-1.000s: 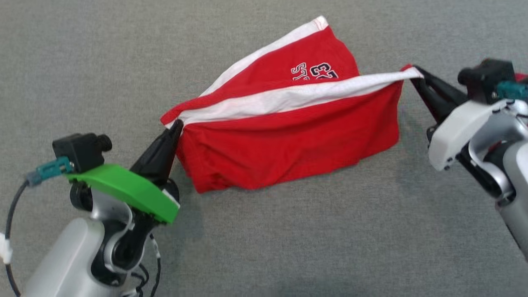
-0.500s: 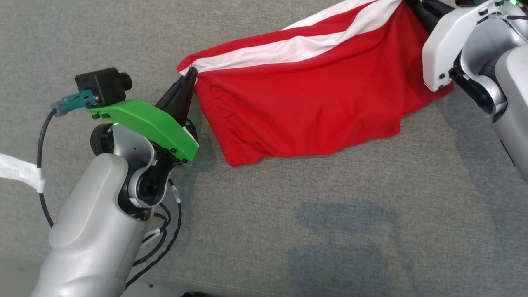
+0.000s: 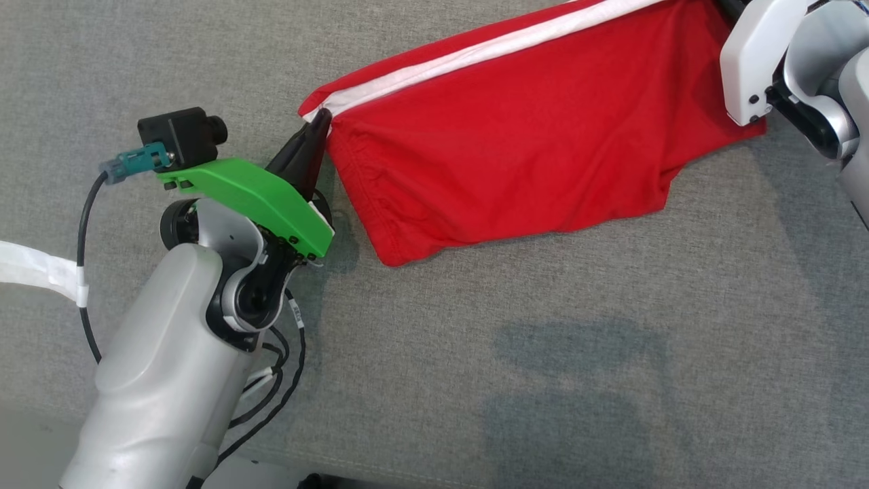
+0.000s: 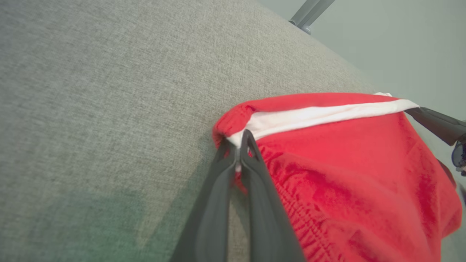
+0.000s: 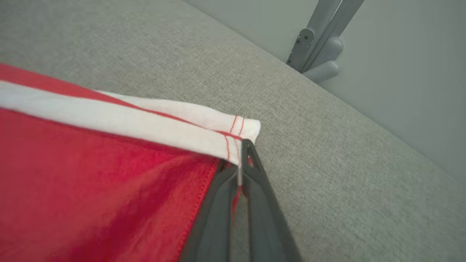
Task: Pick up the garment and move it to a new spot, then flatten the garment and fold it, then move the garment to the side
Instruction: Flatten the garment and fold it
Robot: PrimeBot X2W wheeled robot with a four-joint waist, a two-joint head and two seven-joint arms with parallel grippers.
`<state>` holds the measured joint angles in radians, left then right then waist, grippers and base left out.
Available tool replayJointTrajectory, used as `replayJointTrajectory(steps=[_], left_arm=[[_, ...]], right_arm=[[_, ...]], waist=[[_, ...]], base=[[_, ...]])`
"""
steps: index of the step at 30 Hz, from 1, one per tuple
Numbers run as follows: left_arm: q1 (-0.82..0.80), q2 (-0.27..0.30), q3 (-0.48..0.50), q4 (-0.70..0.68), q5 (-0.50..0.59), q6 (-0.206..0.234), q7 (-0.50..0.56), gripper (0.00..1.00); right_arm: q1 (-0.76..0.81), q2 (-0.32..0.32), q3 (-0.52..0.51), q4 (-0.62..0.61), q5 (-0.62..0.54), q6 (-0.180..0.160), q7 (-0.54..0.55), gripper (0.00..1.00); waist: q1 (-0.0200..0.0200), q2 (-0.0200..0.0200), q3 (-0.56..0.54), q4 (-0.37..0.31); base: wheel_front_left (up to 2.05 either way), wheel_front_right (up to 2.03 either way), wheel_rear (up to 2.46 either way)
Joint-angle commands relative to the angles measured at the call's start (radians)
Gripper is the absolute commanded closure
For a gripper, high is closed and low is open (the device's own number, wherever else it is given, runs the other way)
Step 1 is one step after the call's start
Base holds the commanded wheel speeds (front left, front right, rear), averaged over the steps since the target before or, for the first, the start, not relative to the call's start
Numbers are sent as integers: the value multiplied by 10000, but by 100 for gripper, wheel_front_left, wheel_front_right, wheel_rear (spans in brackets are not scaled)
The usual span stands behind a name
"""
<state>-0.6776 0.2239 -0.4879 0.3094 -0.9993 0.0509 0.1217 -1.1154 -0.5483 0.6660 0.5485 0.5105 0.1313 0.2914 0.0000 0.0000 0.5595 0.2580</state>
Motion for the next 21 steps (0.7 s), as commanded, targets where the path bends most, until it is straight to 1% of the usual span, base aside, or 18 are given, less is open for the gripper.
replayJointTrajectory(steps=[1,2,3,4,5,10,11,14,18,21], left_arm=[[-153,5,5,66,23,-42,-56,100],[-160,6,-9,97,29,-23,-32,100],[-172,4,-37,114,44,-7,6,100],[-167,13,-63,131,63,2,32,100],[-144,25,-70,150,64,11,43,100],[76,148,-130,141,155,108,4,100],[133,186,-151,114,208,142,-7,95],[342,389,-189,-49,437,289,-116,0],[851,803,-368,-544,953,437,-527,0],[1454,1162,-460,-1181,1528,551,-1266,0]], right_arm=[[-116,-23,46,97,97,-11,-58,100],[-183,8,101,148,95,-13,-84,100],[-243,32,143,198,87,-13,-146,85],[-256,56,217,218,94,-11,-155,2],[-272,71,295,257,119,-11,-212,0],[-279,31,578,311,320,-11,-443,0],[-240,16,604,296,366,-11,-543,0],[-29,27,619,184,593,-11,-821,0],[440,107,305,32,868,-11,-1364,0],[1008,166,-72,-47,882,-11,-1898,0]], waist=[[0,0,-1,-31],[0,0,-2,-50],[0,0,-8,-65],[0,0,-30,-83],[0,0,-64,-106],[0,0,-322,-275],[0,0,-401,-323],[0,0,-661,-486],[0,0,-1163,-731],[0,0,-1673,-906]], base=[[0,0,0],[0,0,0],[0,0,0],[0,0,0],[0,0,0],[0,0,0],[0,0,0],[0,0,0],[0,0,0],[0,0,0]])
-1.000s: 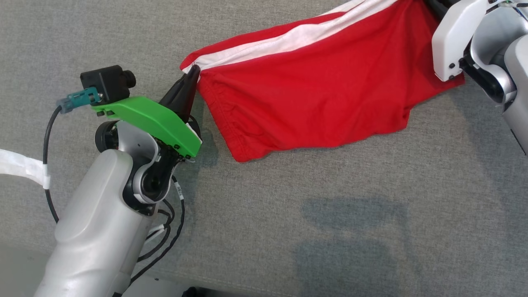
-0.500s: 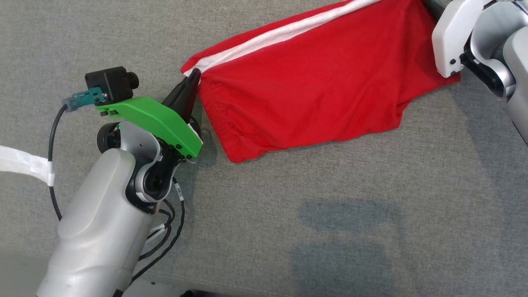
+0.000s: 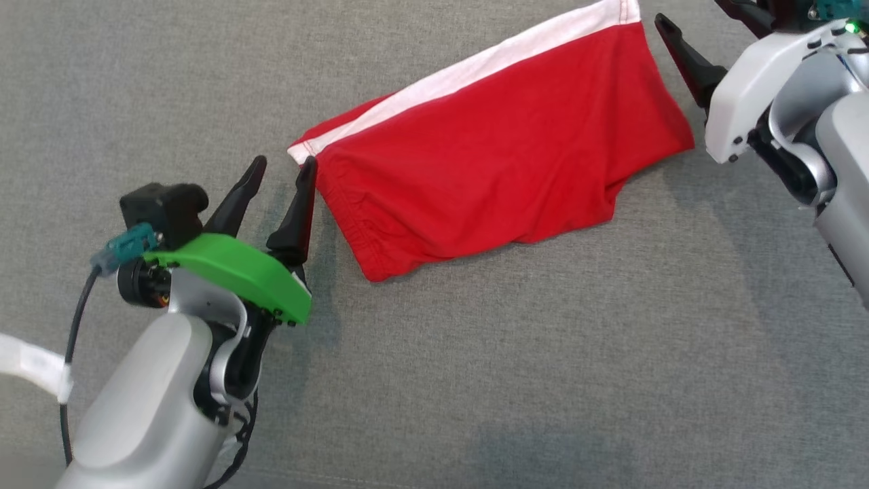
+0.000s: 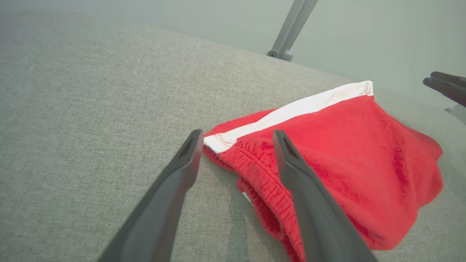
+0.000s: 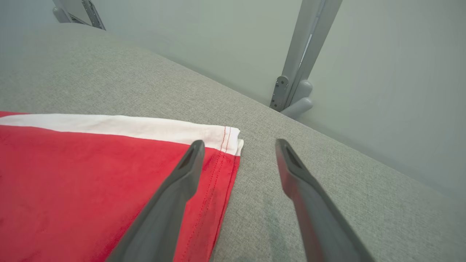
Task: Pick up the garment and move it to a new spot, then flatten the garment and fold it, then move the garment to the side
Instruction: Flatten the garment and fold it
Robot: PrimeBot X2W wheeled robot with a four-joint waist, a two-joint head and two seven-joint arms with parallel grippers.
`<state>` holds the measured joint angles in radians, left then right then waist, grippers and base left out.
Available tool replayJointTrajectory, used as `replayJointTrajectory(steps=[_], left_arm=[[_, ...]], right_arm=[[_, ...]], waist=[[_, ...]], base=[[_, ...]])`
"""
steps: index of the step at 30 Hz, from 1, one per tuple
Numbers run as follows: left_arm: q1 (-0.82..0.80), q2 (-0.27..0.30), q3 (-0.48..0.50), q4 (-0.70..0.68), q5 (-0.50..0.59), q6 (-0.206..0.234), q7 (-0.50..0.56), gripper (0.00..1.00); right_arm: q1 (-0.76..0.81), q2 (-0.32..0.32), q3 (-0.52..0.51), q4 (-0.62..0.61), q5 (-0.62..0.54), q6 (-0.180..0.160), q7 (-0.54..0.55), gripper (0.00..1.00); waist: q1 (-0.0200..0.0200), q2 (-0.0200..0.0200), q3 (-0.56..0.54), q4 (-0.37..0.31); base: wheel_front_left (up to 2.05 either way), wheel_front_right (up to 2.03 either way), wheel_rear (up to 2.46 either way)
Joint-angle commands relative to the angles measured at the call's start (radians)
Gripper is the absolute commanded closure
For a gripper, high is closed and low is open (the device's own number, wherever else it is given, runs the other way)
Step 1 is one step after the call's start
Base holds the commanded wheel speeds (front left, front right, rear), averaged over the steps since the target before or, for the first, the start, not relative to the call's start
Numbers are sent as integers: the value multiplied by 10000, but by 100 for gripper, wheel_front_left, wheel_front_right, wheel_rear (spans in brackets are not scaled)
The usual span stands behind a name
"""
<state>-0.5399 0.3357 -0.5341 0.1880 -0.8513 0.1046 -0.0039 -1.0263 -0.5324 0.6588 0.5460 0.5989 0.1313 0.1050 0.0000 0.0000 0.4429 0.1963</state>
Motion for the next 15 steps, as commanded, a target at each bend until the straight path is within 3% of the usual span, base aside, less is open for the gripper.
replayJointTrajectory(steps=[1,9,15], left_arm=[[334,147,-7,-172,275,128,-289,0],[2231,532,-95,-1168,1321,1018,-1945,0],[2873,365,-84,-1495,1891,1108,-2479,0]], right_arm=[[328,35,-173,-59,-48,-11,-261,0],[2336,484,-1775,-134,-617,-11,-1351,0],[3127,645,-2658,-285,-897,-11,-850,0]], waist=[[0,0,-680,-334],[0,0,-1755,-345],[0,0,-1563,176]], base=[[0,0,0],[0,0,0],[0,0,0]])
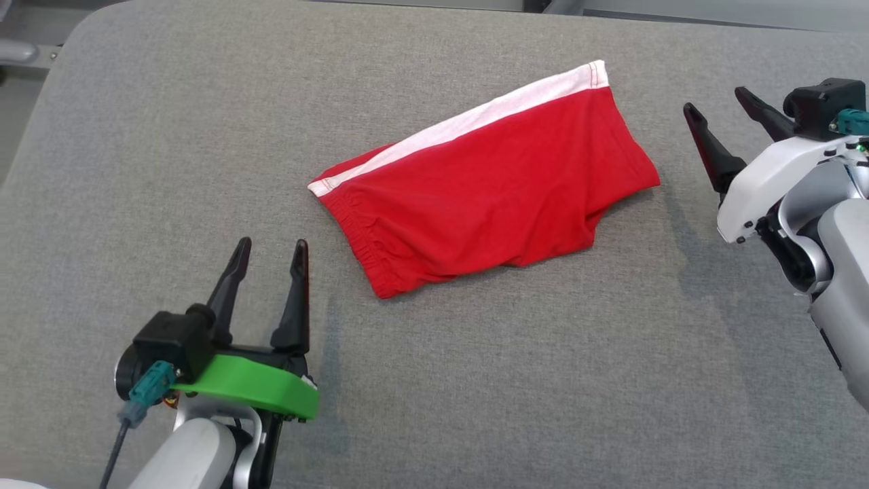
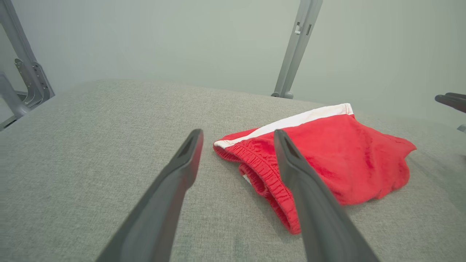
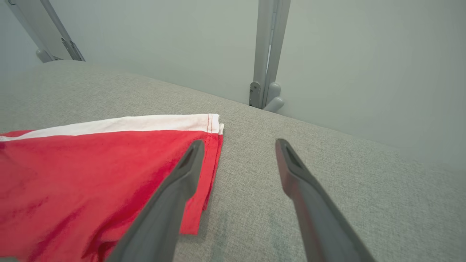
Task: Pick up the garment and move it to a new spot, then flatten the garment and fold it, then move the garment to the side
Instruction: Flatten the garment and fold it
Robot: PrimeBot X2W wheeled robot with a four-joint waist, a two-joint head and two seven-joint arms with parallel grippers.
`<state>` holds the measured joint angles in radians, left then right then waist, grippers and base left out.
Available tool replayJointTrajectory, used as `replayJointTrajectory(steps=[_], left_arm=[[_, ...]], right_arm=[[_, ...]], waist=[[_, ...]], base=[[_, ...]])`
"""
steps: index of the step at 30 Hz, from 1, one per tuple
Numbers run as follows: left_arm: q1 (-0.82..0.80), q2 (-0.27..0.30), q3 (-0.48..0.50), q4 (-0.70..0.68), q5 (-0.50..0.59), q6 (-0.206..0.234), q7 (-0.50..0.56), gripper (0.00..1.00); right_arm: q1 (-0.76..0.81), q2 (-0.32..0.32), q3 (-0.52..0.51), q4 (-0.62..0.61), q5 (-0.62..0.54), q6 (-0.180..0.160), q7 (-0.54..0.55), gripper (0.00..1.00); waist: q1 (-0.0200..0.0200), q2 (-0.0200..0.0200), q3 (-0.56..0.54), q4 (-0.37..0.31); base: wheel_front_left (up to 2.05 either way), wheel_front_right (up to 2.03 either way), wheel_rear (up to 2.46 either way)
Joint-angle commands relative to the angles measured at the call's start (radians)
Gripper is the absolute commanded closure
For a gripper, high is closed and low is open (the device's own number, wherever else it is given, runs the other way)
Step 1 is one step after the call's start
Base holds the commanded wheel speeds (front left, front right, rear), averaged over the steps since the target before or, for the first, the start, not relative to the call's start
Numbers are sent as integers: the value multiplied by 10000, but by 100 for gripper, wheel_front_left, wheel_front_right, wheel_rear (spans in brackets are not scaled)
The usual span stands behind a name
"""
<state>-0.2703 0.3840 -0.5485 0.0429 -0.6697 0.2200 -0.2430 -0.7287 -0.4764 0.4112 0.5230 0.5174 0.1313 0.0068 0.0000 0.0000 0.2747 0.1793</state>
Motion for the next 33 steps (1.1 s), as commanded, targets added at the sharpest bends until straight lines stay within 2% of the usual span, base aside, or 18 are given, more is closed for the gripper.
replayJointTrajectory(steps=[1,9,14,23,27,28,29,33], left_arm=[[215,-152,60,-83,171,-95,-142,0],[184,-774,306,-60,549,-533,-236,0],[261,-1486,803,104,992,-1110,-221,0],[413,-2286,1480,554,1574,-1914,-224,0],[550,-2465,1777,769,1821,-2132,-223,0],[586,-2510,1836,805,1879,-2183,-224,0],[608,-2555,1893,845,1938,-2223,-223,0],[769,-2610,2130,1040,2114,-2366,-223,0]], right_arm=[[173,75,-360,-66,-136,-11,243,0],[53,376,-1327,390,-515,-11,1048,0],[-154,726,-1751,1000,-862,-11,1429,0],[-318,1072,-2438,2098,-1465,-11,1501,0],[-294,1476,-2567,2491,-1314,-5,1771,0],[-295,1596,-2604,2528,-1212,-2,1779,62],[-275,1702,-2611,2560,-1145,4,1775,99],[-41,2072,-2506,2490,-708,7,1673,100]], waist=[[0,0,228,479],[0,0,934,1377],[0,0,1370,1911],[0,0,1526,2169],[0,0,1462,2105],[0,0,1434,2063],[0,0,1391,2008],[0,0,1091,1646]], base=[[0,0,0],[0,0,0],[0,0,0],[0,0,0],[0,0,0],[0,0,0],[0,0,0],[0,0,0]])
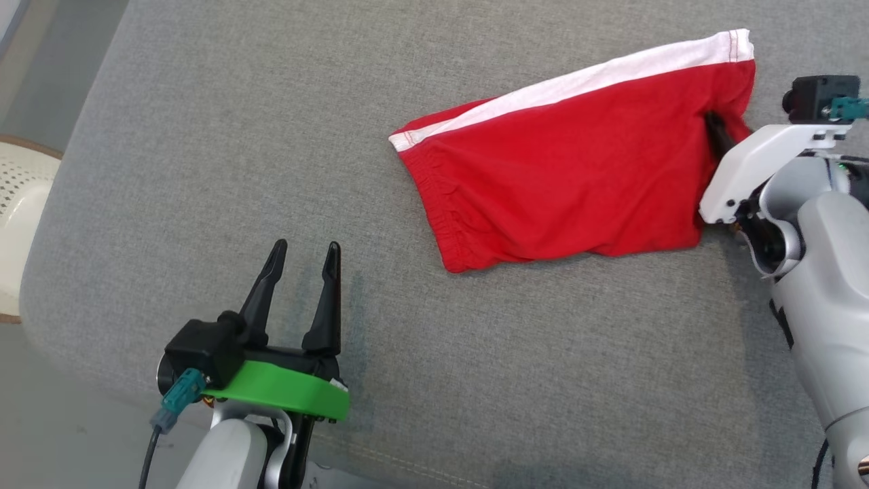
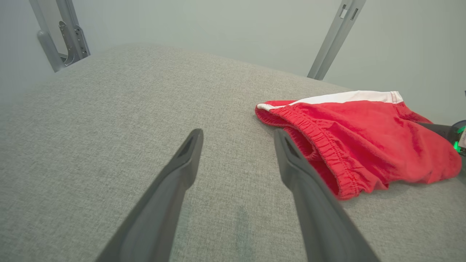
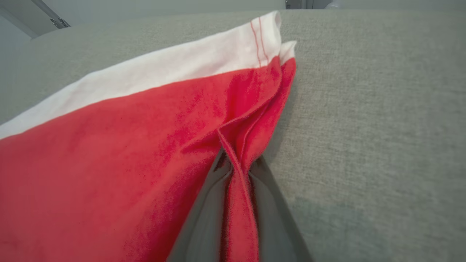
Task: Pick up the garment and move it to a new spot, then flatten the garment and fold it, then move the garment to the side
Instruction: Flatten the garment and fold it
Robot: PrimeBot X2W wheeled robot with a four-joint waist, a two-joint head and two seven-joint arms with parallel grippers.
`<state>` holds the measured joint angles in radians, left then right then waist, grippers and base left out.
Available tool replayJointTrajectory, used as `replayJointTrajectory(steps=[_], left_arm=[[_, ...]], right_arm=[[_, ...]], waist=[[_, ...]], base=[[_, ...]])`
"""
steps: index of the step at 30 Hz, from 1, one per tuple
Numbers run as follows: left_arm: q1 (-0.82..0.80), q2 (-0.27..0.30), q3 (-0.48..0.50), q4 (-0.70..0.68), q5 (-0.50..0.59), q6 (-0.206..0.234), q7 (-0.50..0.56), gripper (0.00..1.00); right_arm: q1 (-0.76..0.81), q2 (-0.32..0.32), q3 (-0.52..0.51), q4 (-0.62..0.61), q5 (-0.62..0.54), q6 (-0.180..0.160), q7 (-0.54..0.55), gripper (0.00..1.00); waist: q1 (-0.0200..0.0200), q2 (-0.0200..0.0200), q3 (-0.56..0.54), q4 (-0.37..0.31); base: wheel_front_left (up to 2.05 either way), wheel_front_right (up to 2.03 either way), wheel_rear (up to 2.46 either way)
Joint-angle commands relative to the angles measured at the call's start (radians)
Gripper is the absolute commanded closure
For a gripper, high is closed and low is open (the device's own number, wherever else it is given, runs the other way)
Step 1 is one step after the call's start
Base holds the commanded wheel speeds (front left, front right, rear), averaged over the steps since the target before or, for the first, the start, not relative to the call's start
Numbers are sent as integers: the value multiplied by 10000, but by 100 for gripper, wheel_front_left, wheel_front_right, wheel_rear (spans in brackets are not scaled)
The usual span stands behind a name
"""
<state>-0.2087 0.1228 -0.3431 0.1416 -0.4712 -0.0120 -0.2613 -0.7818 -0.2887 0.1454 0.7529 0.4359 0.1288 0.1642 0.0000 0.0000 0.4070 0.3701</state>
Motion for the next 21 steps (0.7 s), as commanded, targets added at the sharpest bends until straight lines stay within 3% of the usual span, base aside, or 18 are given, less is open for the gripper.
replayJointTrajectory(steps=[1,8,14,21], left_arm=[[220,1,113,97,149,-74,-43,0],[770,206,339,388,366,-174,-41,0],[1300,375,347,389,400,-76,-29,0],[1737,453,254,281,378,-20,27,0]], right_arm=[[562,255,191,109,247,32,38,100],[1456,673,493,-973,1471,20,-150,100],[2663,233,428,-2145,2239,20,230,100],[3443,-76,-399,-2332,2451,20,382,100]], waist=[[0,0,-342,-396],[0,0,-1283,-1620],[0,0,-1897,-2468],[0,0,-2135,-2791]], base=[[0,0,0],[0,0,0],[0,0,0],[0,0,0]])
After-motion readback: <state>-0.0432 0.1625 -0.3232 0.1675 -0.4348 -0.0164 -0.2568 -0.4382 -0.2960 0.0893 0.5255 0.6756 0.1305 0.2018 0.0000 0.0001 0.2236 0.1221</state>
